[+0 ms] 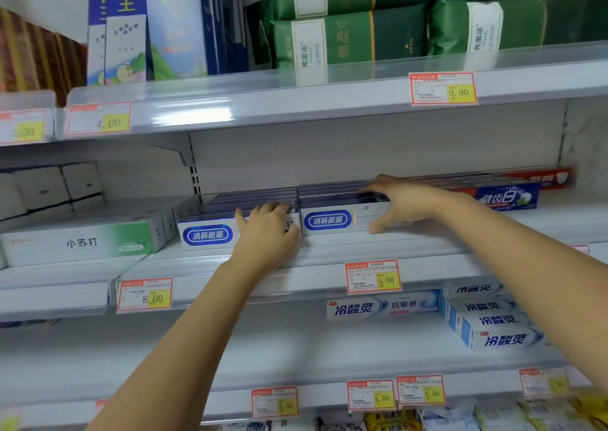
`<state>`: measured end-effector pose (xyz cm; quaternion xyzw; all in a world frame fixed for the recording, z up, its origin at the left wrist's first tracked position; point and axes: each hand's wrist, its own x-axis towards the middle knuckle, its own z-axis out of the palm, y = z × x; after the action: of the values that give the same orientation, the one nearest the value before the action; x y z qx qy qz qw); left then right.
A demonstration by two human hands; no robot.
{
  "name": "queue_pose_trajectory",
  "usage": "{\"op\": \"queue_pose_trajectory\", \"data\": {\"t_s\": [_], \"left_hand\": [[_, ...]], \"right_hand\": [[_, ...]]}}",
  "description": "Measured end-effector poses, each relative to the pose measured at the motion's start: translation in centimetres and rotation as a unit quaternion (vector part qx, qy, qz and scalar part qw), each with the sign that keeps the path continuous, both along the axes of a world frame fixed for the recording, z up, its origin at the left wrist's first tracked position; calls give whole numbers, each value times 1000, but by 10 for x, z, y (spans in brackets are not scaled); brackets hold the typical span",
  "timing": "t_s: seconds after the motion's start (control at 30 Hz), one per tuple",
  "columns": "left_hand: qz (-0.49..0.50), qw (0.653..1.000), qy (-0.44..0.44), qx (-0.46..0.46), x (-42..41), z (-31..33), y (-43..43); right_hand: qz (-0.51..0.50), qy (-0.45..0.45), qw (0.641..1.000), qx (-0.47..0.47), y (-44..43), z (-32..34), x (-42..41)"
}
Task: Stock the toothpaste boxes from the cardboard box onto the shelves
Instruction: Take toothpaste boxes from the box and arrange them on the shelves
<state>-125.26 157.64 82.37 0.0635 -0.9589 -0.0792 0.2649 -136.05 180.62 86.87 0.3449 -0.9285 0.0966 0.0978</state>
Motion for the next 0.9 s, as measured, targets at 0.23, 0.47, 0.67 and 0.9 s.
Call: {"op": "queue_pose_trajectory", "data": {"t_s": [0.23, 0.47, 0.67, 0.9], "left_hand": [[42, 999, 16, 24, 13, 13, -53], [53, 994, 15, 97, 33, 14, -97], [57, 992, 29, 112, 37, 11, -97], [37, 989, 31, 138, 42, 16, -103]], "right_hand": [[-57, -27, 996, 60, -1, 13, 0], [-34, -151, 988, 11, 19, 14, 1], [7, -193, 971, -141, 52, 15, 20], [80, -246, 963, -69, 9, 38, 48]]}}
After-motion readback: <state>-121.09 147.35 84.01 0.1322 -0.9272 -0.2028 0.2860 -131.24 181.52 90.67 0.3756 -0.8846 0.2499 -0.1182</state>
